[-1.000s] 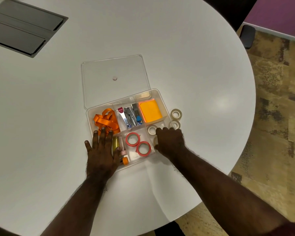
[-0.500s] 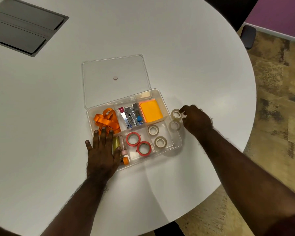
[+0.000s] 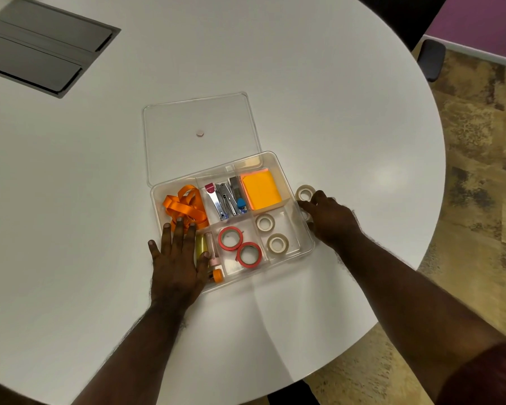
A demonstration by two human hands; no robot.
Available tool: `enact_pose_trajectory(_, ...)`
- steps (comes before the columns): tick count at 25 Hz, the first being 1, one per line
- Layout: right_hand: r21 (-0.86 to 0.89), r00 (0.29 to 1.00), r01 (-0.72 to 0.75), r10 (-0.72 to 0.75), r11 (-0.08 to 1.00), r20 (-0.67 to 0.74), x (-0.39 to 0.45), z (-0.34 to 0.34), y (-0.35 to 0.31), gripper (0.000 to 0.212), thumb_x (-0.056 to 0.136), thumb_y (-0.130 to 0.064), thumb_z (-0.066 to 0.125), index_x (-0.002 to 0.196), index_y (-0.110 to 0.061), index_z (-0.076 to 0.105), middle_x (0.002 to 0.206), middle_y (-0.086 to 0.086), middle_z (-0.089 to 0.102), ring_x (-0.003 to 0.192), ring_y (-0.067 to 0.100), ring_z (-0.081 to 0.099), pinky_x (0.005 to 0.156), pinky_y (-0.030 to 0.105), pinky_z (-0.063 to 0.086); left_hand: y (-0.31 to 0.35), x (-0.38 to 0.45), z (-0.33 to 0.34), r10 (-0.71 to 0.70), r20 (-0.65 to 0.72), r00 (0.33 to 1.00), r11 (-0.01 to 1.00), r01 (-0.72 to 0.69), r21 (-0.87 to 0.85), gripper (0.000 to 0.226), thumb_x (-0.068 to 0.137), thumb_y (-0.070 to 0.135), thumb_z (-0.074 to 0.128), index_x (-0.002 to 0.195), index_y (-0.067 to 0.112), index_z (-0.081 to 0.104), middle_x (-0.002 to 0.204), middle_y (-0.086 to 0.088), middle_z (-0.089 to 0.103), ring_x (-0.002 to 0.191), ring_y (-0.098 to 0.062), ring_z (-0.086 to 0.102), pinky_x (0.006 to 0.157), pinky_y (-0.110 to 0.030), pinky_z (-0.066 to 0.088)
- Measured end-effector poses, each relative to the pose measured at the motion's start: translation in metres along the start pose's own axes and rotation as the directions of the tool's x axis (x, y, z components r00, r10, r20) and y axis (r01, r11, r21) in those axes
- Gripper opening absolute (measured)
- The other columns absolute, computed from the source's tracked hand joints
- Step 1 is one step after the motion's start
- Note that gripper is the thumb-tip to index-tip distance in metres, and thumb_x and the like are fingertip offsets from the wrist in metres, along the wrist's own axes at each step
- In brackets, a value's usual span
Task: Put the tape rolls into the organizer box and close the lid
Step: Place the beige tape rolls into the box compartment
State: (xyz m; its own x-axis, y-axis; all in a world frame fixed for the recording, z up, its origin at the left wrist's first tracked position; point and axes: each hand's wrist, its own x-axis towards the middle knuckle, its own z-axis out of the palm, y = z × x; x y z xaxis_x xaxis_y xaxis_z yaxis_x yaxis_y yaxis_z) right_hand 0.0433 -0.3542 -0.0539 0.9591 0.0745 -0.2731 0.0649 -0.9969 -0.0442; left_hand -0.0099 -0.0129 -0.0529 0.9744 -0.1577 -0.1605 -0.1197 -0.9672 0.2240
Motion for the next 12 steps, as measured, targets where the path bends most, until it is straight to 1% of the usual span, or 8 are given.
enact_pose_trajectory(3, -0.004, 0.999, 0.032, -0.032, 0.999, -0.012, 0.0, -0.002, 0.001, 0.054, 0.081, -0.029, 0.07, 0.131, -0.028, 0.051, 0.122, 0.007, 0.051, 0.098, 0.031, 0.059, 0.067, 0.04, 0.053, -0.001, 0.0, 0.001, 0.001, 0.002, 1.0, 1.0, -0.001, 0.012, 0.075, 0.093, 0.058, 0.013, 0.152, 0.012, 0.023, 0.162, -0.015, 0.016, 0.149, -0.037, 0.01, 0.117, -0.066, 0.009)
enact_pose_trajectory(5, 0.002, 0.999, 0.049, -0.049, 0.999, -0.016, 0.0, -0.004, 0.003, 0.051, 0.08, -0.032, 0.069, 0.128, -0.026, 0.052, 0.122, 0.007, 0.051, 0.097, 0.031, 0.059, 0.066, 0.041, 0.054, -0.001, 0.0, 0.002, 0.0, 0.001, 1.0, 1.0, 0.0, 0.018, 0.074, 0.094, 0.056, 0.017, 0.152, 0.012, 0.024, 0.162, -0.015, 0.016, 0.149, -0.037, 0.01, 0.116, -0.067, 0.01)
enact_pose_trajectory(7, 0.048, 0.999, 0.023, -0.022, 0.999, -0.024, -0.002, -0.007, 0.006, 0.051, 0.08, -0.036, 0.067, 0.126, -0.023, 0.051, 0.123, 0.006, 0.05, 0.097, 0.031, 0.061, 0.066, 0.041, 0.056, -0.002, 0.0, 0.003, -0.004, -0.001, 1.0, 1.0, 0.004, 0.019, 0.072, 0.093, 0.054, 0.021, 0.152, 0.012, 0.023, 0.162, -0.015, 0.016, 0.149, -0.037, 0.009, 0.117, -0.066, 0.01)
enact_pose_trajectory(8, 0.104, 0.999, -0.017, 0.021, 0.994, -0.041, -0.003, -0.009, 0.008, 0.051, 0.079, -0.038, 0.067, 0.125, -0.023, 0.05, 0.123, 0.004, 0.05, 0.096, 0.03, 0.061, 0.066, 0.04, 0.056, -0.002, 0.0, 0.003, -0.007, -0.002, 1.0, 1.0, 0.007, 0.021, 0.072, 0.093, 0.054, 0.023, 0.152, 0.013, 0.023, 0.162, -0.014, 0.015, 0.149, -0.036, 0.008, 0.117, -0.066, 0.009)
enact_pose_trajectory(10, 0.269, 0.984, -0.093, 0.13, 0.959, -0.122, -0.006, -0.016, 0.011, 0.05, 0.076, -0.041, 0.068, 0.12, -0.025, 0.05, 0.119, 0.001, 0.051, 0.09, 0.028, 0.063, 0.065, 0.036, 0.055, -0.003, 0.0, 0.004, -0.01, -0.006, 1.0, 1.0, 0.01, 0.017, 0.072, 0.093, 0.054, 0.024, 0.153, 0.014, 0.022, 0.163, -0.012, 0.014, 0.15, -0.034, 0.007, 0.118, -0.064, 0.007)
enact_pose_trajectory(11, 0.346, 0.973, -0.087, 0.155, 0.934, -0.174, -0.007, -0.021, 0.009, 0.049, 0.075, -0.041, 0.069, 0.118, -0.027, 0.05, 0.117, -0.001, 0.052, 0.085, 0.026, 0.063, 0.062, 0.032, 0.052, -0.003, 0.0, 0.004, -0.012, -0.004, 1.0, 1.0, 0.012, 0.012, 0.072, 0.093, 0.054, 0.023, 0.153, 0.014, 0.021, 0.163, -0.012, 0.013, 0.15, -0.034, 0.006, 0.118, -0.064, 0.006)
enact_pose_trajectory(12, 0.395, 0.966, -0.044, 0.14, 0.918, -0.218, -0.009, -0.025, 0.006, 0.049, 0.075, -0.042, 0.069, 0.118, -0.029, 0.049, 0.116, -0.003, 0.053, 0.08, 0.023, 0.064, 0.059, 0.028, 0.048, -0.003, 0.0, 0.004, -0.015, -0.001, 1.0, 1.0, 0.015, 0.007, 0.073, 0.093, 0.055, 0.022, 0.153, 0.015, 0.02, 0.163, -0.011, 0.012, 0.15, -0.034, 0.005, 0.118, -0.064, 0.006)
